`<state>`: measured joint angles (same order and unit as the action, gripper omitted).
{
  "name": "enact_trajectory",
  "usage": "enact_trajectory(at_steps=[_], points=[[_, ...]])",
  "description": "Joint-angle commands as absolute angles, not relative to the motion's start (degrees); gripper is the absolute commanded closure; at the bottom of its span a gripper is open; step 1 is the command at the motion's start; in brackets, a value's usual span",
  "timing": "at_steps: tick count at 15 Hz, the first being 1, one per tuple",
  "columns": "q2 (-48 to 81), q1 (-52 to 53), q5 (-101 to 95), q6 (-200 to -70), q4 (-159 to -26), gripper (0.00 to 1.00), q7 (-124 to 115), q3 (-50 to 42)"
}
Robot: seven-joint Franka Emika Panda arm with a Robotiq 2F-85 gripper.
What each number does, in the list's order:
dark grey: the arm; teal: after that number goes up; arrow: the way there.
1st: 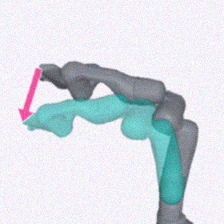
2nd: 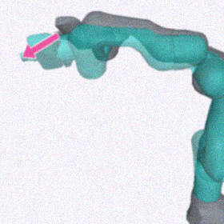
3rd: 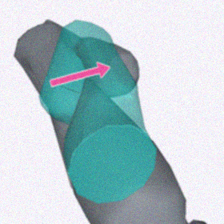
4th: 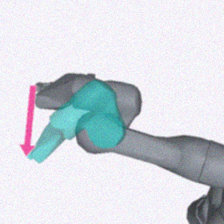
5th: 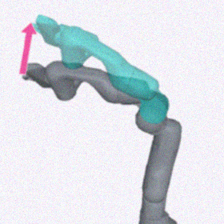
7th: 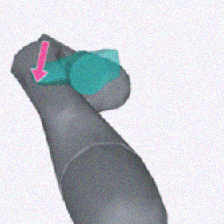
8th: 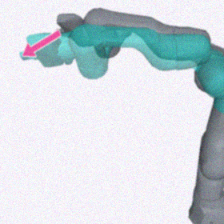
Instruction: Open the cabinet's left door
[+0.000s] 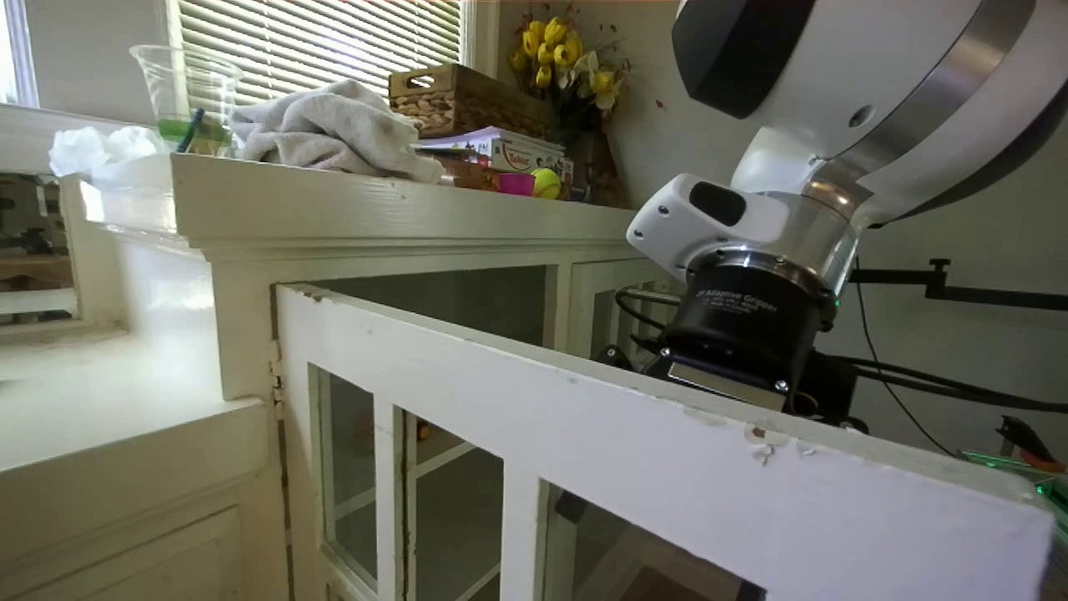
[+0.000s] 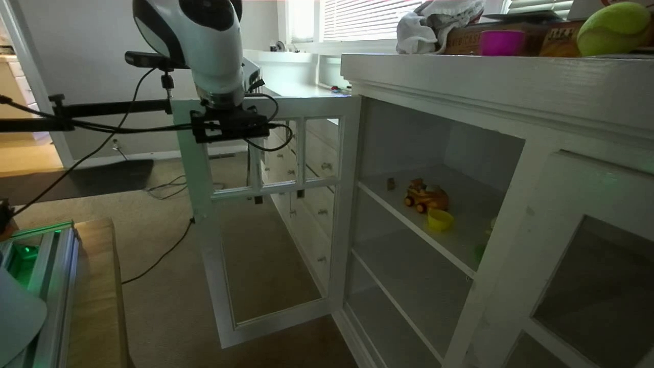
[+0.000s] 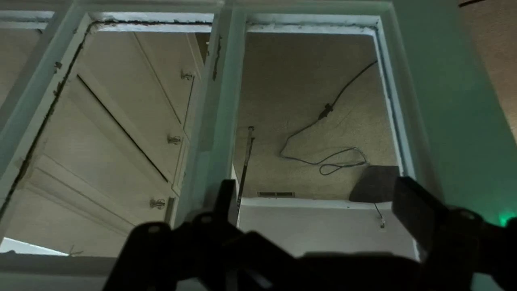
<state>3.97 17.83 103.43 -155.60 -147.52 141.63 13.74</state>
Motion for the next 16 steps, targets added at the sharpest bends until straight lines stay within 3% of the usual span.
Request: enact_trajectory(at_steps=[1, 12, 13, 16], points=[[5.0, 18.4, 104.8, -164.7, -146.7, 0.00, 141.3, 13.8], [5.0, 16.9, 104.5, -194.4, -144.6, 0.00, 135.2, 11.3], [4.3, 16.7, 97.2, -196.4, -147.0, 0.00, 126.0, 12.1], [4.5, 16.4, 110.5, -202.3, -144.8, 0.00, 135.7, 12.1]])
